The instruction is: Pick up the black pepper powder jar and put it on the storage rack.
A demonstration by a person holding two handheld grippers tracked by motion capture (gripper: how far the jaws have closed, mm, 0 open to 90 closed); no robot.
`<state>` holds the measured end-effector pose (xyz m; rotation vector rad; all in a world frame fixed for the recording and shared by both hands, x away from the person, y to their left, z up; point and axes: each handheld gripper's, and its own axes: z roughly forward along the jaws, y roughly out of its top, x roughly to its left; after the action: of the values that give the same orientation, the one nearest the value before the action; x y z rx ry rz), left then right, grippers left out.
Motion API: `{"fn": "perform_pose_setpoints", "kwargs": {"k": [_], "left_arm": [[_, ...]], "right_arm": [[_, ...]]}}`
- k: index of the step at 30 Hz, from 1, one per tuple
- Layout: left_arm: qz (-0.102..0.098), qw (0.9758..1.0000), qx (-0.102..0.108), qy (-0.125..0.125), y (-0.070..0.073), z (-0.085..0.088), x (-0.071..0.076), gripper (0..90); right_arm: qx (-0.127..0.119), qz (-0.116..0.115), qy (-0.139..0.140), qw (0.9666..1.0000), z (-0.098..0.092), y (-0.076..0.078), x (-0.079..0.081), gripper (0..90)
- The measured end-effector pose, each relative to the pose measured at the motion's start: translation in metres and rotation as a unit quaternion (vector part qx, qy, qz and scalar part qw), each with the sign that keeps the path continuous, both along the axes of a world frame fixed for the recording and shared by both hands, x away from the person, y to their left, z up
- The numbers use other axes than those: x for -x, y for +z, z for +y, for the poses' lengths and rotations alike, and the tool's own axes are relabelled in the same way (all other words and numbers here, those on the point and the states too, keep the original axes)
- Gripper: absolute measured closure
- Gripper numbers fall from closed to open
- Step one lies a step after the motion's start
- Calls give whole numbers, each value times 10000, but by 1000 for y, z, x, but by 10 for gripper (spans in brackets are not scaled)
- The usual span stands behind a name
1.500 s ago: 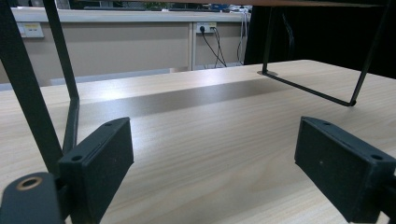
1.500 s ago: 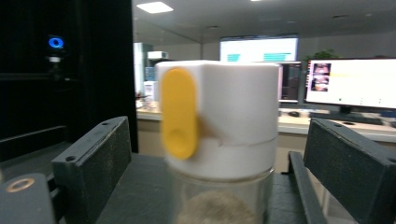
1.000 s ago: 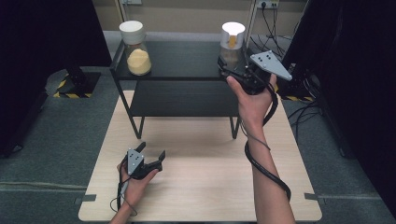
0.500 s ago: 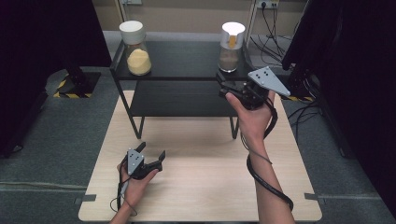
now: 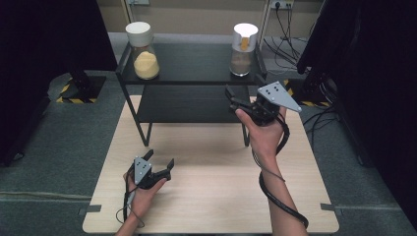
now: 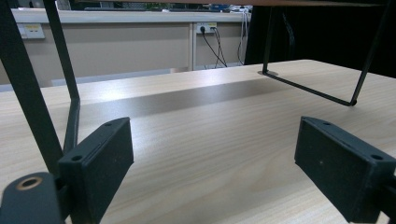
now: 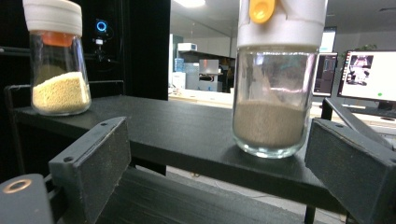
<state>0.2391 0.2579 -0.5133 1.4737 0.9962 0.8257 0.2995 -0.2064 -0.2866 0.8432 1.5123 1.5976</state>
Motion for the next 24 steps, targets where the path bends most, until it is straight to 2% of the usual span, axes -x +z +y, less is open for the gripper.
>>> {"fn": "perform_pose_setpoints", "kwargs": {"k": [24], "left_arm": [[-11, 10000, 0, 3, 0, 0, 0, 113]], "right_arm": [[168, 109, 129, 9997, -1, -28, 19, 68]]}}
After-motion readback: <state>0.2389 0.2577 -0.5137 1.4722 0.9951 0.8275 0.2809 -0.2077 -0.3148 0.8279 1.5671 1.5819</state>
